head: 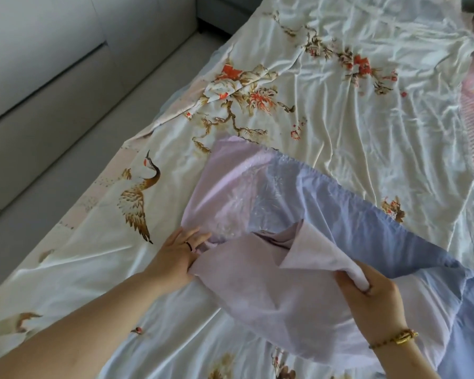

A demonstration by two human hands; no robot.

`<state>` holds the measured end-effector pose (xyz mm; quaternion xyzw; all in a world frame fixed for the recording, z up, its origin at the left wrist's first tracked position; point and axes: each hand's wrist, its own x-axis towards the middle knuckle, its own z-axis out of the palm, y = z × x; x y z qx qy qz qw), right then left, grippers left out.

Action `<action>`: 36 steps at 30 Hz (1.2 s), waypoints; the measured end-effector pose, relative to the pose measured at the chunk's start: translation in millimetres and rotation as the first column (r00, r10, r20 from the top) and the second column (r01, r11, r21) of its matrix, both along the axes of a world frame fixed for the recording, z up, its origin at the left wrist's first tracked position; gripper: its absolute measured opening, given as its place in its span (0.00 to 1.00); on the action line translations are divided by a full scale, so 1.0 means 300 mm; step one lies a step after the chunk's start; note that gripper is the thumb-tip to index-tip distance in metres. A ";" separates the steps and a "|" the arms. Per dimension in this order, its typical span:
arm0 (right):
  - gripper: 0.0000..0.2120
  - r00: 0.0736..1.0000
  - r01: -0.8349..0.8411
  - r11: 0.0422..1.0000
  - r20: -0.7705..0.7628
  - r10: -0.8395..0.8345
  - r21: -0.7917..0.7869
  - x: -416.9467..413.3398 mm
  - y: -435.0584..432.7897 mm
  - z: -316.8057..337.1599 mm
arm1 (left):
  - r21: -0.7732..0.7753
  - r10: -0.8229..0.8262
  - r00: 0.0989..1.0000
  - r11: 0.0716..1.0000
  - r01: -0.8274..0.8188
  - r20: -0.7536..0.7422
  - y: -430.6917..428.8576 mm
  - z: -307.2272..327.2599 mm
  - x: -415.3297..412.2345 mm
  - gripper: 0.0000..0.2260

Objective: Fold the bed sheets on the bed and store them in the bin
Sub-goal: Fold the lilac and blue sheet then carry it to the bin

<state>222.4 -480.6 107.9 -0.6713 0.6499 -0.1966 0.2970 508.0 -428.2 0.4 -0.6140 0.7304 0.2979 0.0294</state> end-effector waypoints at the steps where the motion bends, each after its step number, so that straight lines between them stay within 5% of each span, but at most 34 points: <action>1: 0.17 1.000 0.028 1.000 0.002 -0.028 -0.011 0.004 -0.020 0.015 | -0.081 0.152 0.981 0.983 -0.162 -0.122 0.002 0.004 -0.006 0.27; 3: 0.17 0.996 0.094 0.995 0.009 -0.094 -0.041 0.017 -0.065 0.047 | -0.029 0.281 0.907 0.952 -0.305 -0.314 0.016 0.035 -0.009 0.28; 6: 0.20 0.990 0.135 0.988 0.040 -0.132 -0.078 0.057 -0.156 0.104 | 0.106 0.427 0.718 0.888 -0.447 -0.551 0.041 0.120 0.006 0.16; 8: 0.21 0.994 0.105 0.989 0.028 -0.103 -0.104 0.104 -0.237 0.149 | 0.143 0.475 0.631 0.852 -0.503 -0.614 0.076 0.150 0.043 0.14; 13: 0.20 0.973 -0.201 0.977 -0.129 0.192 -0.067 0.365 -0.431 0.242 | 0.057 0.628 0.583 0.704 -0.708 -0.514 0.154 0.175 0.178 0.15; 17: 0.18 0.834 -0.393 0.914 -0.380 0.399 0.097 0.640 -0.516 0.150 | -0.060 0.702 0.598 0.628 -0.776 -0.388 0.216 0.078 0.292 0.20; 19: 0.14 0.757 -0.433 0.878 -0.446 0.478 0.205 0.730 -0.520 0.048 | -0.107 0.741 0.604 0.602 -0.791 -0.292 0.251 0.012 0.328 0.24; 22: 0.21 0.691 -0.424 0.855 -0.503 0.519 0.299 0.800 -0.498 -0.130 | -0.042 0.819 0.524 0.530 -0.847 -0.232 0.288 -0.084 0.326 0.22; 25: 0.17 0.759 -0.347 0.880 -0.455 0.466 0.324 0.838 -0.502 -0.306 | -0.021 0.843 0.406 0.427 -0.904 -0.353 0.295 -0.204 0.318 0.16; 27: 0.22 0.811 -0.281 0.885 -0.401 0.426 0.370 0.851 -0.508 -0.402 | 0.086 0.833 0.298 0.378 -0.922 -0.466 0.285 -0.222 0.296 0.25; 30: 0.30 0.781 -0.242 0.899 -0.476 0.403 0.365 0.870 -0.523 -0.486 | -0.068 0.844 0.439 0.441 -0.895 -0.308 0.279 -0.233 0.288 0.34; 32: 0.29 0.756 -0.239 0.903 -0.516 0.403 0.356 0.877 -0.538 -0.492 | -0.196 0.805 0.544 0.509 -0.838 -0.234 0.271 -0.239 0.288 0.23; 36: 0.20 0.786 -0.324 0.860 -0.394 0.477 0.394 0.877 -0.567 -0.476 | 0.004 0.800 0.598 0.599 -0.801 -0.043 0.222 -0.190 0.318 0.23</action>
